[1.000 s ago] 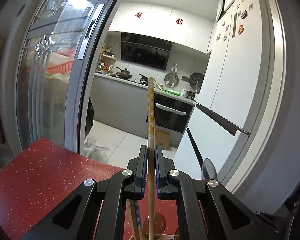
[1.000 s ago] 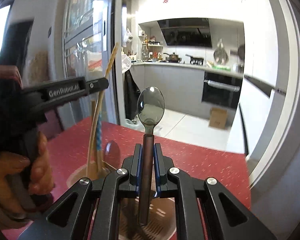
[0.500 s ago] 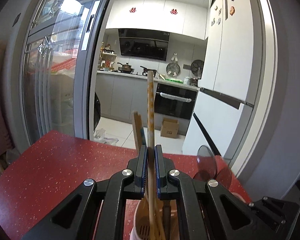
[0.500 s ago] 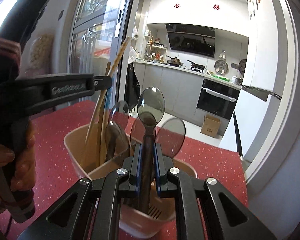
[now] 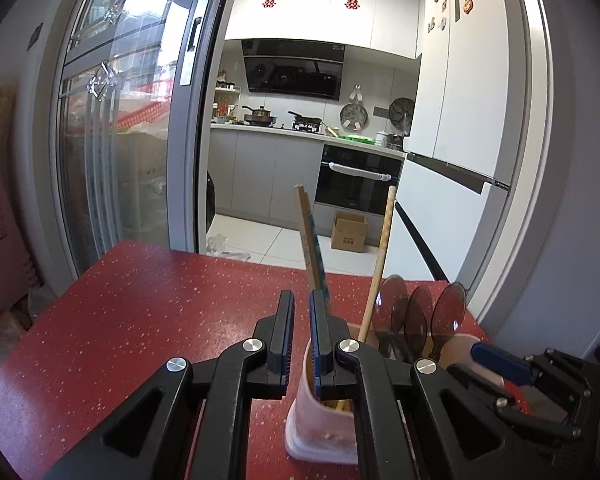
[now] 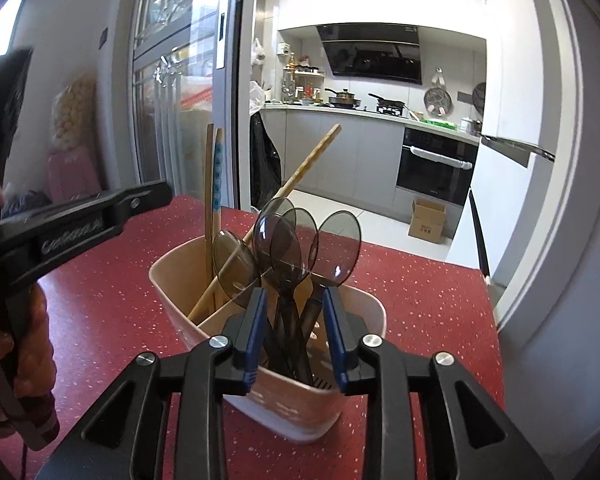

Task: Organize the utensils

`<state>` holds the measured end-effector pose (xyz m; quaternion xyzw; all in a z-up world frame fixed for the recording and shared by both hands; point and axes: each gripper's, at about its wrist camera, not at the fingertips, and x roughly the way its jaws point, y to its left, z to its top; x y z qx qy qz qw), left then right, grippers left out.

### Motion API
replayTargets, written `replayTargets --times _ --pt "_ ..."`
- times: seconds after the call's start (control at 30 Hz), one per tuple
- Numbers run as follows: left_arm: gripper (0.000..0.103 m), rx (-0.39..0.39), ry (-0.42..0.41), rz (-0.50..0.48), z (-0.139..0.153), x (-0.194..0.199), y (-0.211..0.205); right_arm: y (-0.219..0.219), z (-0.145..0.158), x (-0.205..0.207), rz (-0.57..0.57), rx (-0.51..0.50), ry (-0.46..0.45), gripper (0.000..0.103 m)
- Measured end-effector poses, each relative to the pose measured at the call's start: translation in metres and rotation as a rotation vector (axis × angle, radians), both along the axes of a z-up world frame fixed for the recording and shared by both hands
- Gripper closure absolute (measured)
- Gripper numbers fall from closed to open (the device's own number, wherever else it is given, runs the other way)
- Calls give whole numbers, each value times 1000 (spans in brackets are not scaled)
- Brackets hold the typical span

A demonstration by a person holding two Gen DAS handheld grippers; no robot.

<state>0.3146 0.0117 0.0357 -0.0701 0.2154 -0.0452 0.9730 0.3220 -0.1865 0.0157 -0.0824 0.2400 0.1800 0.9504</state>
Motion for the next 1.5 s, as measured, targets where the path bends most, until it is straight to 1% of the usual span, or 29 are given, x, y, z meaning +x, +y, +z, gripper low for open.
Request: replayTargets --times 0.07,0.13,0.17,0.23,0.3,0.37,0.43,0.5,0.57,0.67,0.8,0.83,0.87,0.93,1.0,1.07,1.17,1.2,1.23,1.27,1.3,1.33,1.4,1.43,1.47,1.5 --pt "67 -6 23 -1 -2 -6 4 -5 3 -3 -7 22 14 68" --pt "67 -5 44 1 -4 -12 7 -11 7 -4 -6 67 45 66" --pt "67 -1 54 0 -5 -15 8 -15 11 -4 -3 99 62 62" --pt "67 21 74 0 -7 -21 8 -24 20 0 8 180 99 58" --pt "67 50 103 9 -10 -24 6 -29 31 6 13 245 128 57" --pt "67 59 127 3 -14 -27 6 -30 46 20 26 301 155 56" --pt "66 57 164 0 -19 -28 6 -26 53 38 33 318 198 55" --pt "66 55 199 -6 -25 -29 8 -19 59 61 3 317 223 55" --pt "66 50 224 -19 -31 -30 10 -10 61 86 -15 331 271 55" --pt "66 49 258 -31 -41 -34 14 1 55 122 -71 334 338 55" --pt "66 33 294 -31 -52 -37 23 7 46 149 -93 343 382 55" --pt "66 32 304 -30 -56 -38 24 10 44 152 -96 330 382 60" --pt "66 31 311 -30 -58 -39 25 13 41 155 -95 314 382 74" --pt "66 28 326 -30 -63 -41 28 19 38 155 -94 287 378 92" --pt "66 26 336 -25 -67 -40 29 22 42 152 -96 272 344 92" --pt "66 25 346 -22 -70 -40 30 25 50 142 -84 244 287 94" --pt "66 27 360 -23 -75 -43 29 36 62 124 -46 163 188 94" --pt "64 26 365 -22 -77 -44 29 42 65 119 -23 138 163 94" --pt "31 25 371 -21 -77 -44 30 46 66 114 -4 115 150 94" --pt "0 22 381 -10 -78 -45 31 51 65 110 14 95 146 94" --pt "0 13 368 17 -77 -49 33 54 64 106 28 85 151 94" --pt "0 7 353 21 -75 -53 34 58 63 104 36 77 155 94" --pt "0 6 360 14 -74 -55 35 62 61 97 51 64 165 93" --pt "0 5 364 14 -74 -56 36 64 61 93 51 58 164 90" --pt "0 6 369 15 -74 -57 37 64 62 89 54 54 168 82" --pt "0 8 377 15 -74 -59 38 63 64 83 57 54 168 77"
